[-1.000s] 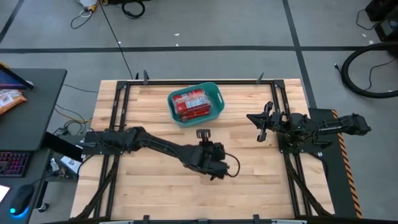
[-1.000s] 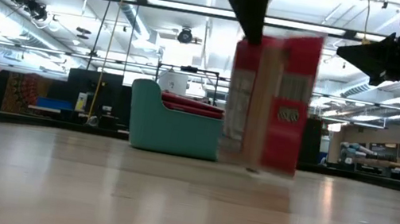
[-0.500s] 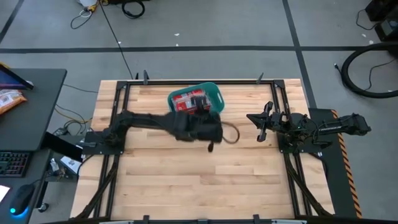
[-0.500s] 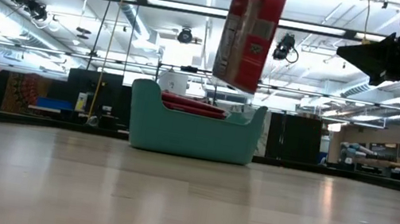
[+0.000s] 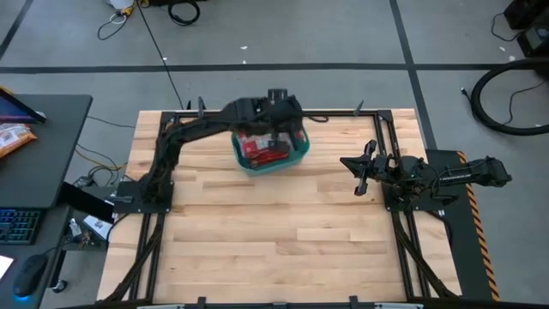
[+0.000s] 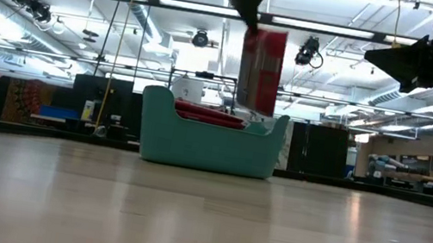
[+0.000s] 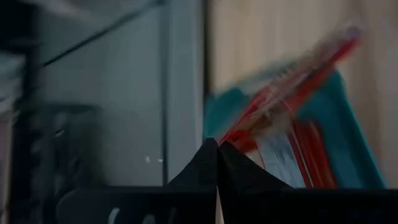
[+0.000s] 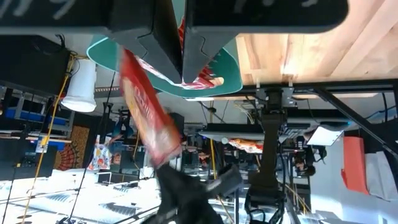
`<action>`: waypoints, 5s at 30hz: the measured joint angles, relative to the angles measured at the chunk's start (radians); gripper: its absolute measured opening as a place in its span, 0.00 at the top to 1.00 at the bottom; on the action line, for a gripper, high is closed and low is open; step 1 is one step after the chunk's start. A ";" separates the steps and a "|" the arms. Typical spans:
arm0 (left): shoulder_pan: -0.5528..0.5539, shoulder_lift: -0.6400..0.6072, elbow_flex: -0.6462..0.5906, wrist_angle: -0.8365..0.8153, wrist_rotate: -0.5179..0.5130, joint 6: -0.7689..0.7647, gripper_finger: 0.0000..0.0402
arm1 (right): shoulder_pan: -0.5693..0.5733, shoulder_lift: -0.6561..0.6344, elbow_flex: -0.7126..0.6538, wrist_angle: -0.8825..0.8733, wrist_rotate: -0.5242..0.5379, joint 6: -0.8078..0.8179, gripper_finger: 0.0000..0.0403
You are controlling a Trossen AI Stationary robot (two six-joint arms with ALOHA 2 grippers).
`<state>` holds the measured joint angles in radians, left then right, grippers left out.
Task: Sort popcorn bags into baskets
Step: Put the red popcorn bag into the green bin, then return to Home Position
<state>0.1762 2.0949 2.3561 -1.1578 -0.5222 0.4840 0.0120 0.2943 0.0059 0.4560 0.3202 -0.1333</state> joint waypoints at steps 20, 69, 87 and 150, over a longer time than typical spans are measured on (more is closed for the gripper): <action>0.248 0.001 -0.273 -0.347 0.158 0.091 0.92 | 0.000 0.000 0.000 0.000 0.000 0.000 0.95; 0.009 -1.038 -1.626 1.005 0.277 -0.370 0.71 | 0.000 0.000 0.000 0.000 0.000 0.000 0.95; 0.009 -1.537 -2.044 1.305 0.259 -0.382 0.71 | 0.000 0.000 0.000 0.000 0.000 0.000 0.95; -0.141 -2.043 -2.300 1.322 0.250 -0.550 0.71 | 0.000 0.000 0.000 0.000 0.000 0.000 0.95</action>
<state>0.0349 0.0517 0.0559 0.1646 -0.2726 -0.0662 0.0116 0.2944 0.0061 0.4556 0.3204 -0.1332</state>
